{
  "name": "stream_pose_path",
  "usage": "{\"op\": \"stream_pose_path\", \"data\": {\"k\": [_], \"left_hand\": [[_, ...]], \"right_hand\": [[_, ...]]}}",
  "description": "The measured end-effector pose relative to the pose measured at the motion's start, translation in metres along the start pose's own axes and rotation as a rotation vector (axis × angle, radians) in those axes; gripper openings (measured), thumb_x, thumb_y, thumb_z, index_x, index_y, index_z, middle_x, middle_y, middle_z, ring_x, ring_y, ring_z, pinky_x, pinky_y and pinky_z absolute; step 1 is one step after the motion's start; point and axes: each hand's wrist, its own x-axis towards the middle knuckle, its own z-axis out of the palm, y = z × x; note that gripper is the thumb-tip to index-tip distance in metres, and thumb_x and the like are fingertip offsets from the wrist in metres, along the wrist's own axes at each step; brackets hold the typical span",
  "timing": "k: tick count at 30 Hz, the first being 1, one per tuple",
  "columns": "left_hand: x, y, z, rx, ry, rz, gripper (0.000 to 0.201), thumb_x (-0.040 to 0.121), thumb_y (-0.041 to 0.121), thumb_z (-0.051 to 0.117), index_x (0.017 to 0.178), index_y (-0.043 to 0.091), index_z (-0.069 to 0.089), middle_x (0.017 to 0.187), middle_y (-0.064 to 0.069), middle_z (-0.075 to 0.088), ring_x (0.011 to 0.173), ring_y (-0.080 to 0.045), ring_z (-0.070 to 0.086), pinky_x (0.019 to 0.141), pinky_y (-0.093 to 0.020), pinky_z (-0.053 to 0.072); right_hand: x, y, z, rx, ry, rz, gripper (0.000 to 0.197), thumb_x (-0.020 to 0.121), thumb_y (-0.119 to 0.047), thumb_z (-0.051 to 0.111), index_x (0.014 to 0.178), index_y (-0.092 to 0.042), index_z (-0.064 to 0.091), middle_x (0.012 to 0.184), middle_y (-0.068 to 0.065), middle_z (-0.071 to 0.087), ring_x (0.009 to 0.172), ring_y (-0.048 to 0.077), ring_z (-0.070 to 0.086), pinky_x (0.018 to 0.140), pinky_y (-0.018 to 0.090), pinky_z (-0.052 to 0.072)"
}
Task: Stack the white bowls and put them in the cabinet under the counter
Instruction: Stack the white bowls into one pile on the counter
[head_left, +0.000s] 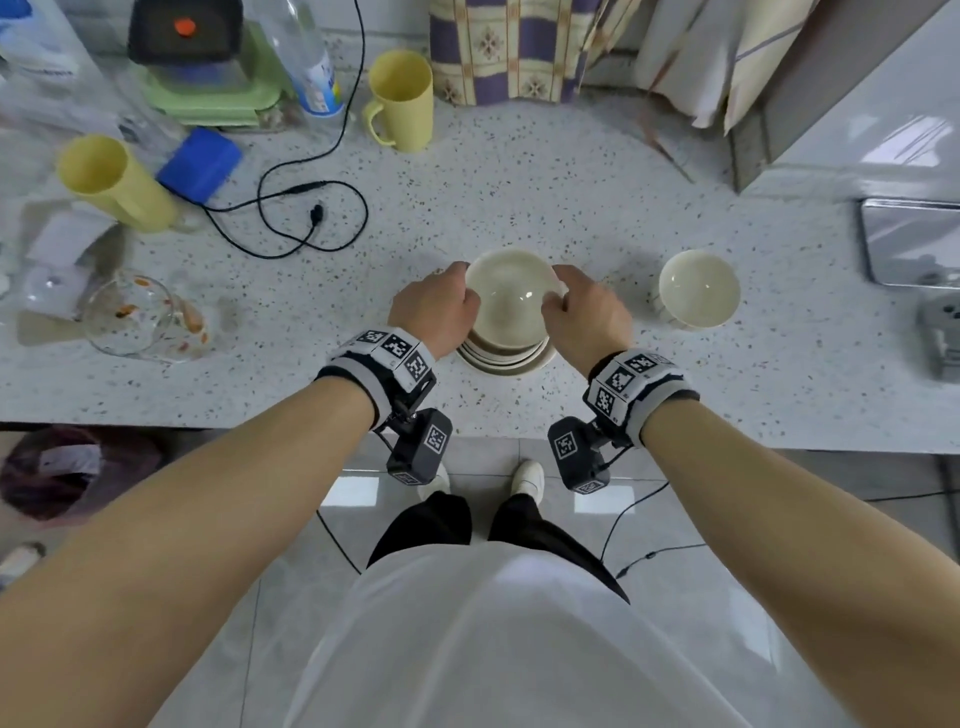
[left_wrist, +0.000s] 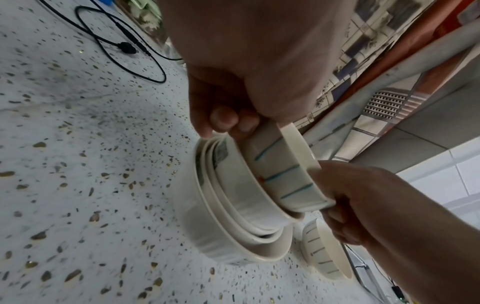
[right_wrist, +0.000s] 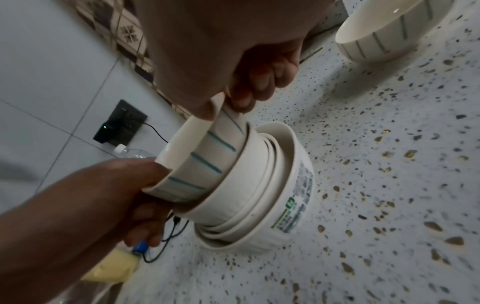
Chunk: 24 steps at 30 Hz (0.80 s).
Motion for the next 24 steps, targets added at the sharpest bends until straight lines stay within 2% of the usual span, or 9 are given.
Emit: {"op": "stream_pose_path", "data": {"k": [2, 6, 9, 12, 14, 17, 19, 21, 24], "left_hand": [[0.0, 0.002, -0.001, 0.044, 0.011, -0.02, 0.038, 0.101, 0.024, 0.038, 0.134, 0.01, 0.053, 0.101, -0.013, 0.069, 0.075, -0.027, 0.052, 0.066, -0.033, 0.036], [-0.002, 0.001, 0.0, 0.089, 0.0, -0.063, 0.039, 0.101, 0.024, 0.038, 0.136, 0.015, 0.052, 0.107, -0.012, 0.07, 0.079, -0.028, 0.052, 0.069, -0.034, 0.039], [-0.005, -0.002, 0.004, 0.077, 0.017, -0.075, 0.041, 0.1, 0.026, 0.039, 0.138, 0.017, 0.05, 0.106, -0.012, 0.07, 0.085, -0.033, 0.061, 0.07, -0.034, 0.041], [-0.008, -0.002, 0.006, 0.032, 0.032, -0.092, 0.042, 0.1, 0.036, 0.04, 0.137, 0.019, 0.051, 0.11, -0.009, 0.07, 0.095, -0.034, 0.065, 0.075, -0.037, 0.048], [-0.01, -0.002, 0.006, -0.047, 0.07, -0.102, 0.046, 0.099, 0.047, 0.041, 0.134, 0.02, 0.052, 0.117, -0.005, 0.067, 0.101, -0.029, 0.064, 0.082, -0.04, 0.051], [-0.017, -0.006, 0.008, -0.159, 0.171, -0.081, 0.052, 0.095, 0.055, 0.043, 0.136, 0.022, 0.05, 0.128, -0.004, 0.056, 0.114, -0.025, 0.056, 0.09, -0.046, 0.05], [-0.023, -0.011, 0.012, -0.215, 0.215, -0.028, 0.057, 0.092, 0.055, 0.046, 0.138, 0.021, 0.047, 0.131, -0.005, 0.051, 0.119, -0.023, 0.051, 0.089, -0.047, 0.051], [-0.027, -0.014, 0.015, -0.305, 0.19, 0.023, 0.069, 0.087, 0.058, 0.048, 0.143, 0.018, 0.041, 0.138, -0.005, 0.045, 0.126, -0.023, 0.046, 0.095, -0.044, 0.047], [-0.031, -0.014, 0.016, -0.384, 0.033, 0.07, 0.089, 0.083, 0.056, 0.066, 0.153, 0.019, 0.025, 0.153, -0.004, 0.033, 0.138, -0.021, 0.035, 0.107, -0.037, 0.034]], "right_hand": [[0.0, 0.003, 0.005, -0.026, -0.036, 0.009, 0.036, 0.093, -0.02, 0.042, 0.126, -0.02, 0.055, 0.07, 0.004, 0.06, 0.065, 0.027, 0.058, 0.054, 0.027, 0.04], [-0.001, 0.003, 0.012, 0.002, -0.032, -0.019, 0.029, 0.089, -0.014, 0.041, 0.112, -0.015, 0.059, 0.066, 0.007, 0.057, 0.058, 0.027, 0.053, 0.047, 0.024, 0.032], [-0.001, 0.002, 0.012, 0.017, -0.032, -0.034, 0.028, 0.09, -0.017, 0.041, 0.111, -0.017, 0.059, 0.064, 0.007, 0.057, 0.058, 0.028, 0.054, 0.049, 0.026, 0.037], [-0.002, 0.008, 0.003, 0.103, -0.031, -0.01, 0.031, 0.096, -0.033, 0.041, 0.119, -0.023, 0.06, 0.064, -0.002, 0.058, 0.061, 0.023, 0.059, 0.058, 0.031, 0.051], [0.001, 0.022, -0.007, 0.109, 0.111, 0.026, 0.037, 0.095, -0.042, 0.045, 0.123, -0.021, 0.059, 0.082, -0.002, 0.064, 0.077, 0.021, 0.062, 0.076, 0.041, 0.056], [0.015, 0.057, -0.025, -0.2, 0.211, 0.126, 0.058, 0.085, -0.049, 0.058, 0.135, -0.023, 0.044, 0.137, 0.01, 0.046, 0.128, 0.033, 0.043, 0.107, 0.058, 0.033], [0.028, 0.079, -0.035, -0.339, 0.086, 0.246, 0.079, 0.078, -0.052, 0.065, 0.143, -0.028, 0.027, 0.155, 0.009, 0.023, 0.143, 0.037, 0.021, 0.109, 0.068, 0.017], [0.041, 0.098, -0.041, -0.347, 0.001, 0.366, 0.093, 0.074, -0.057, 0.068, 0.146, -0.032, 0.016, 0.16, 0.009, 0.009, 0.146, 0.042, 0.01, 0.107, 0.073, 0.017], [0.05, 0.118, -0.043, -0.203, -0.118, 0.5, 0.097, 0.076, -0.055, 0.07, 0.15, -0.034, 0.011, 0.162, 0.014, 0.001, 0.145, 0.048, 0.002, 0.11, 0.07, 0.02]]}}
